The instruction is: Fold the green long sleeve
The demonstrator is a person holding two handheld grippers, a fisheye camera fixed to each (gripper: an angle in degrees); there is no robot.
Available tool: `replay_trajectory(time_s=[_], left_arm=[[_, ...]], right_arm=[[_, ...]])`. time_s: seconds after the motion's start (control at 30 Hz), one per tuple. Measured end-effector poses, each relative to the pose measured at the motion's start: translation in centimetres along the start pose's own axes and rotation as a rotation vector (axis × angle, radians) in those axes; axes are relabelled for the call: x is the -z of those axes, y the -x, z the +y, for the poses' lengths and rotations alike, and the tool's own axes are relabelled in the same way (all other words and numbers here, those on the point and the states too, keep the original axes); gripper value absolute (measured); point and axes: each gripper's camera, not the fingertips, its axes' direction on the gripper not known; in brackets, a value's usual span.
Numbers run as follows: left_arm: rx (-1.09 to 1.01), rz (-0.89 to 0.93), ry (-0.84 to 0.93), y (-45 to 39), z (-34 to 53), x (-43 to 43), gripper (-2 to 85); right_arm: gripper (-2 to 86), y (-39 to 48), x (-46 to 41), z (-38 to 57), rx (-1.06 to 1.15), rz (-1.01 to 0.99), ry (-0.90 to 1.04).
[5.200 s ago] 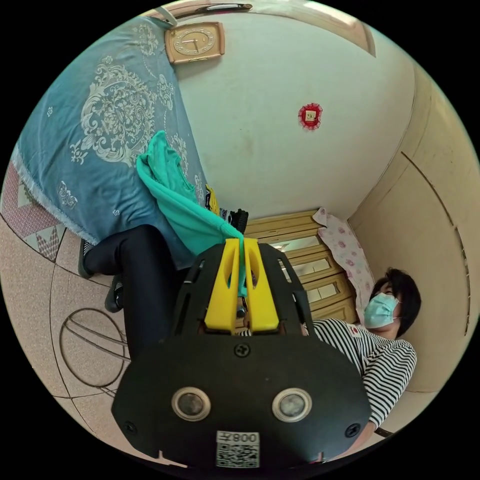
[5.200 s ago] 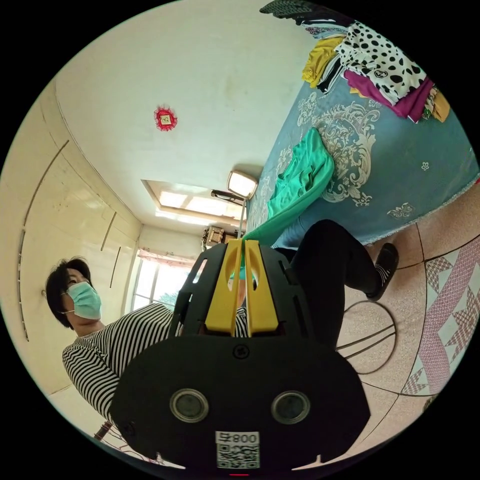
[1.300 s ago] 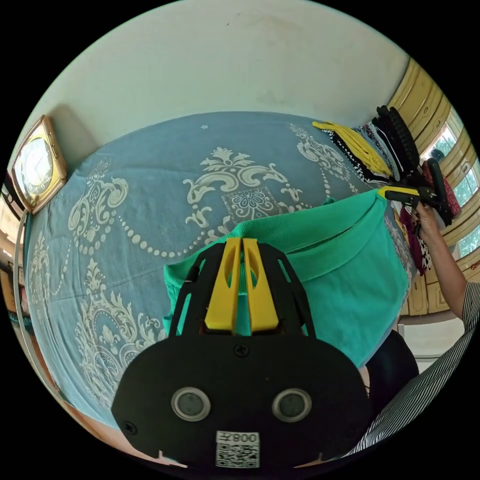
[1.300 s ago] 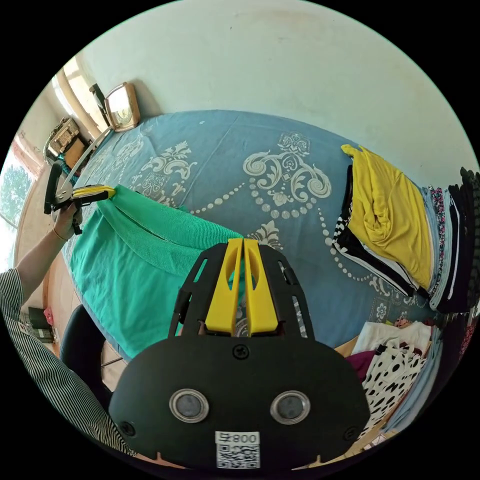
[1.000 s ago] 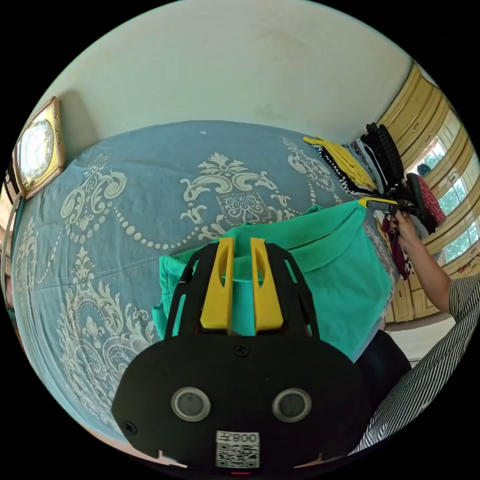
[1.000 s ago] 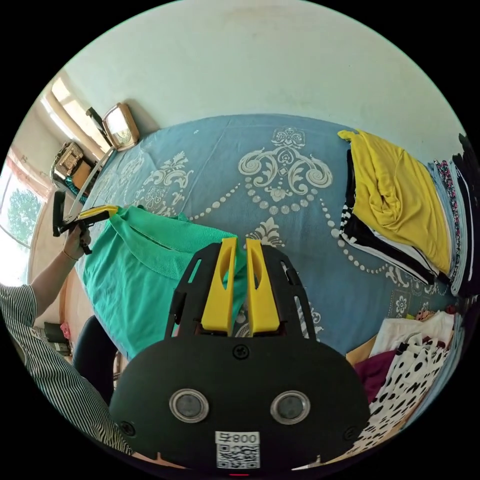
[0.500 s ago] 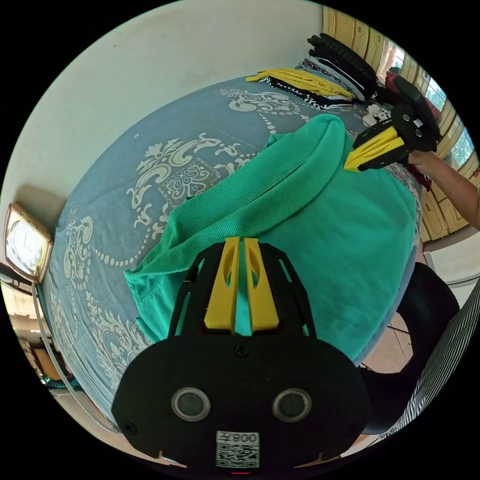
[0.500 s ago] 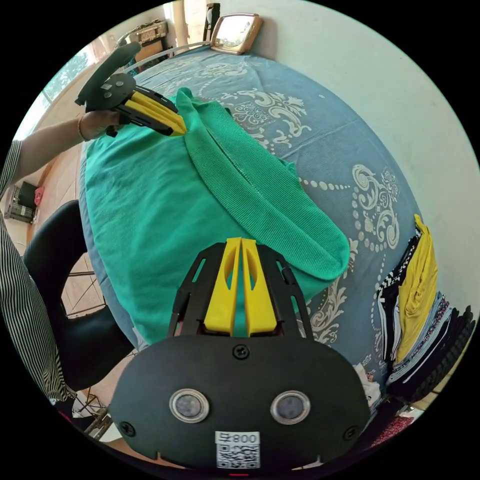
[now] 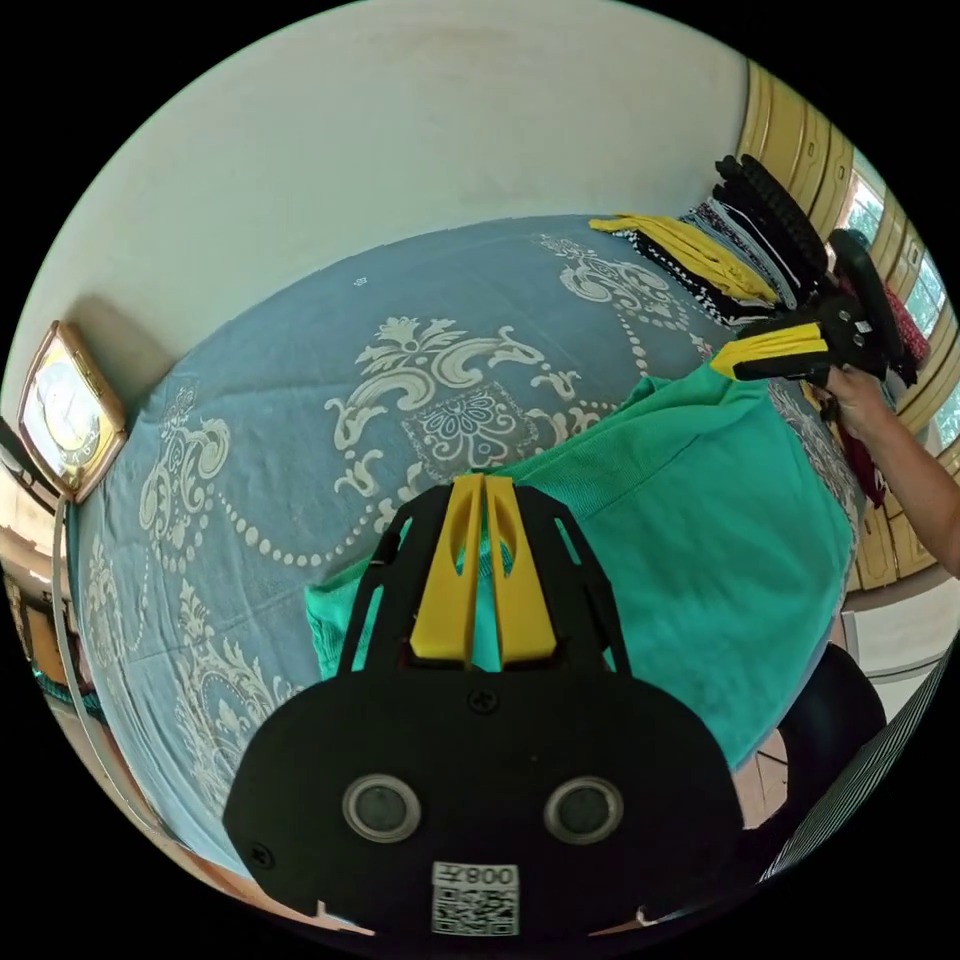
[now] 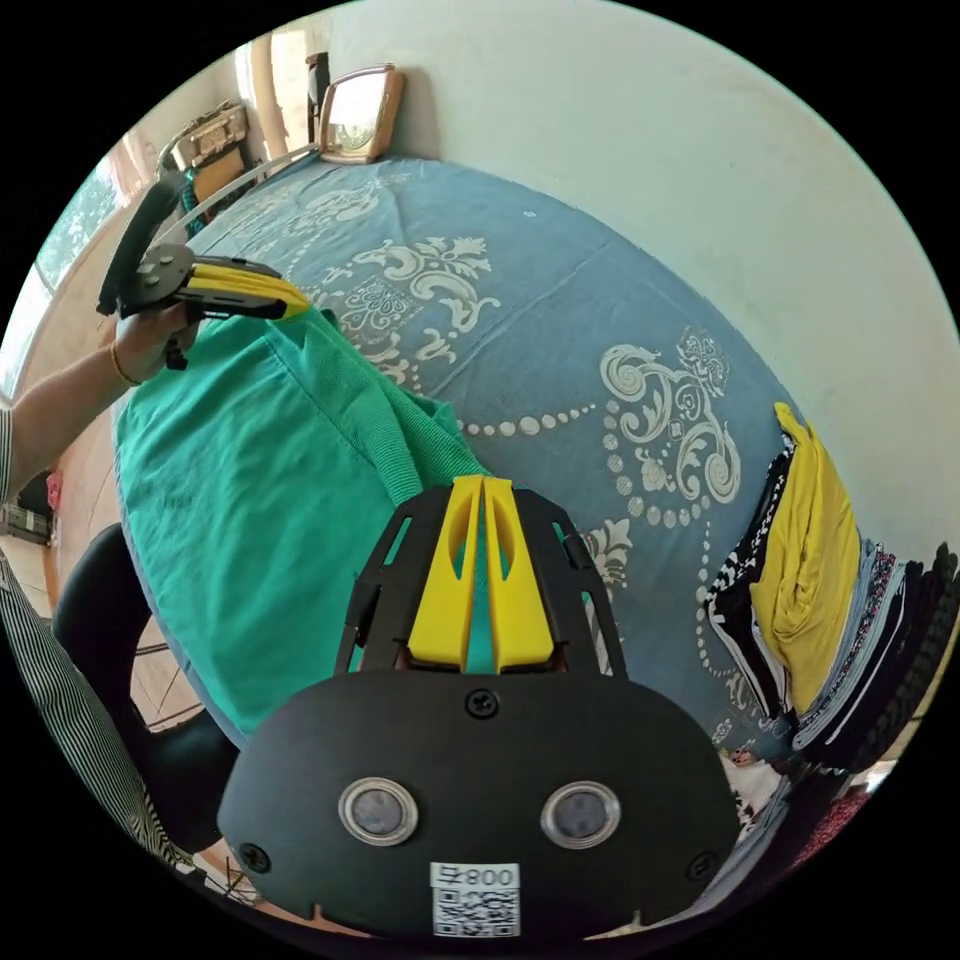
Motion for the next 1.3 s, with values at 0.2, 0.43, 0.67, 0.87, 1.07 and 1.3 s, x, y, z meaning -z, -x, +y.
replay_trajectory(time_s=[0.2,0.43,0.67,0.87,1.07,1.3], left_arm=[[0.03,0.123,-0.071,0.2,2.8,0.9,0.7],[-0.157,0.27,-0.085,-3.7,2.4,-0.1,4.7],[-0.409,0.206,-0.054,-9.4,-1.9,-3.1,5.5],[-0.261,0.24,-0.031,-7.6,-3.3,-5.7,2.1],[-0.152,0.322,-0.072,-5.2,-1.9,-5.6,2.1],[0.037,0.267,-0.154,-0.1,3.6,-2.0,1.4]], right_arm=[[-0.3,1.2,3.1,1.9,0.017,-0.062,-0.096],[1.1,4.0,1.0,4.7,0.09,0.128,0.033],[6.7,3.6,0.8,5.6,0.135,0.145,0.038],[0.5,3.6,1.0,6.8,0.161,0.125,-0.024],[-0.3,0.0,-2.9,3.3,0.099,-0.02,-0.008],[-0.3,-7.2,-9.1,1.6,-0.16,-0.189,0.089]])
